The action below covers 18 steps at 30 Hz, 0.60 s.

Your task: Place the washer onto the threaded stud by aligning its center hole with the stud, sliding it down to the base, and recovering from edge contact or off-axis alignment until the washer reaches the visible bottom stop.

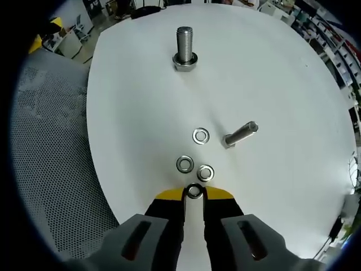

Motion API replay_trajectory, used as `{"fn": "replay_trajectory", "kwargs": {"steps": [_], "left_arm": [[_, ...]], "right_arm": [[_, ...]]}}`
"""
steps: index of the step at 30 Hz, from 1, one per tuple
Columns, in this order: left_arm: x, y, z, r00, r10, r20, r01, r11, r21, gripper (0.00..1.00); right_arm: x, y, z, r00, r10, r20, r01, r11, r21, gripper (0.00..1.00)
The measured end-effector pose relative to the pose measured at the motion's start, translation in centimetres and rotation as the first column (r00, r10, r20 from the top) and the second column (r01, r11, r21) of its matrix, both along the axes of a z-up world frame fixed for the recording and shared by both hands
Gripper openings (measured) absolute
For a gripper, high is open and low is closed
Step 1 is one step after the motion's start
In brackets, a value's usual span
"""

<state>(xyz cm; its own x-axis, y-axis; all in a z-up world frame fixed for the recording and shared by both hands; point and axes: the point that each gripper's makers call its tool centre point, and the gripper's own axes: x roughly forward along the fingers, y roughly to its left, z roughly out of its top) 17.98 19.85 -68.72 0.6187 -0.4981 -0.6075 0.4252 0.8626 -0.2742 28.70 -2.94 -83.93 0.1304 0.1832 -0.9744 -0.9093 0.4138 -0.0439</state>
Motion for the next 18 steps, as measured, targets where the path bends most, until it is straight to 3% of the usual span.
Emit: {"fn": "replay_trajectory", "kwargs": {"steps": [18], "left_arm": [[0.1, 0.0, 0.1, 1.000, 0.002, 0.007, -0.002, 1.000, -0.006, 0.20]], "right_arm": [[3.5, 0.1, 4.7, 0.997, -0.065, 0.042, 0.062, 0.996, 0.062, 0.13]]}}
